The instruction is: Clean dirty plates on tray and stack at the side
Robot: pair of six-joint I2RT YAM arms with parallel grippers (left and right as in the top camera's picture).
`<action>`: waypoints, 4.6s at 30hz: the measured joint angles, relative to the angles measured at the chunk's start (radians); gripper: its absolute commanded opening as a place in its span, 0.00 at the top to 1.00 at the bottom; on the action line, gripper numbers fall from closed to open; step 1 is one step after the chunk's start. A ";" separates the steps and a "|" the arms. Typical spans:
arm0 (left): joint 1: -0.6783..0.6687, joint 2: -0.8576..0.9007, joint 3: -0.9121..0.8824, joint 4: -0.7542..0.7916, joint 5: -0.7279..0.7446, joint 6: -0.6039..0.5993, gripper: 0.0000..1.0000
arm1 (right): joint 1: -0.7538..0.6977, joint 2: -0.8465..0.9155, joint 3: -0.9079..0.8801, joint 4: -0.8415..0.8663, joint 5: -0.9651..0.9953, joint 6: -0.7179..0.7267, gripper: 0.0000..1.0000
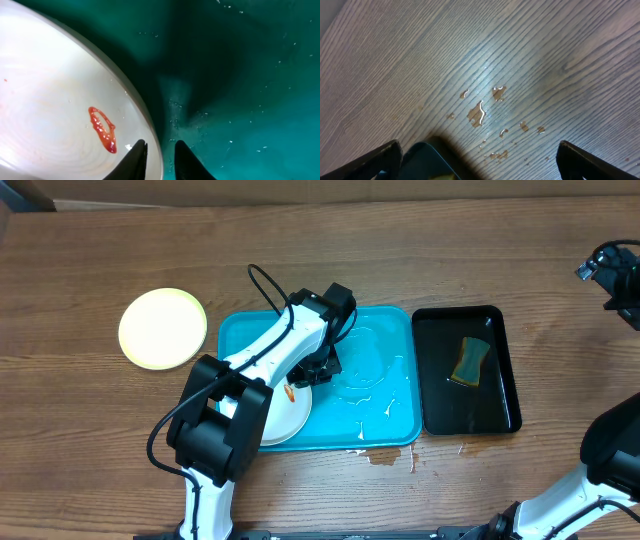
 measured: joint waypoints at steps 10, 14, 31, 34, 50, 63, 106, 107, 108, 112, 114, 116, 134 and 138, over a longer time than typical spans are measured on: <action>0.000 0.000 -0.006 0.134 0.037 -0.006 0.89 | 0.000 0.000 0.000 0.000 0.000 0.000 0.00; 0.000 0.000 -0.006 0.203 0.063 -0.006 0.90 | 0.000 0.000 0.000 0.000 0.000 0.000 0.00; 0.003 -0.001 0.201 0.171 0.239 0.270 0.37 | 0.000 0.000 0.000 0.000 0.000 0.000 0.00; 0.015 -0.002 0.298 0.031 0.206 0.364 0.39 | 0.000 0.000 0.000 0.000 0.000 0.000 0.00; 0.303 -0.010 0.315 -0.268 -0.006 0.520 0.00 | 0.000 0.000 0.000 0.000 0.000 0.000 0.00; 0.327 -0.010 0.122 -0.126 0.053 0.539 0.38 | 0.000 0.000 0.000 0.000 0.000 0.000 0.00; 0.327 -0.032 -0.080 0.134 0.110 0.542 0.96 | 0.000 0.000 0.000 0.000 0.000 0.000 0.00; 0.327 -0.032 -0.081 0.140 0.111 0.542 0.96 | 0.000 0.000 0.000 0.000 0.000 0.000 0.00; 0.327 -0.032 -0.084 0.148 0.113 0.542 0.96 | 0.000 0.000 0.000 0.000 0.000 0.000 0.00; 0.327 -0.046 -0.109 0.190 0.121 0.542 0.96 | 0.000 0.000 0.000 0.000 0.000 0.000 0.00; 0.328 -0.055 -0.125 0.211 0.129 0.542 0.96 | 0.000 0.000 0.000 0.000 0.000 0.000 0.00; 0.328 -0.058 -0.131 0.222 0.140 0.542 0.96 | 0.000 0.000 0.000 0.000 -0.004 0.000 0.00; 0.328 -0.060 -0.137 0.240 0.167 0.542 0.96 | 0.062 0.000 0.000 -0.333 -0.277 -0.038 0.37; 0.328 -0.060 -0.137 0.244 0.173 0.542 0.96 | 0.174 0.000 0.000 -0.389 -0.216 -0.047 0.47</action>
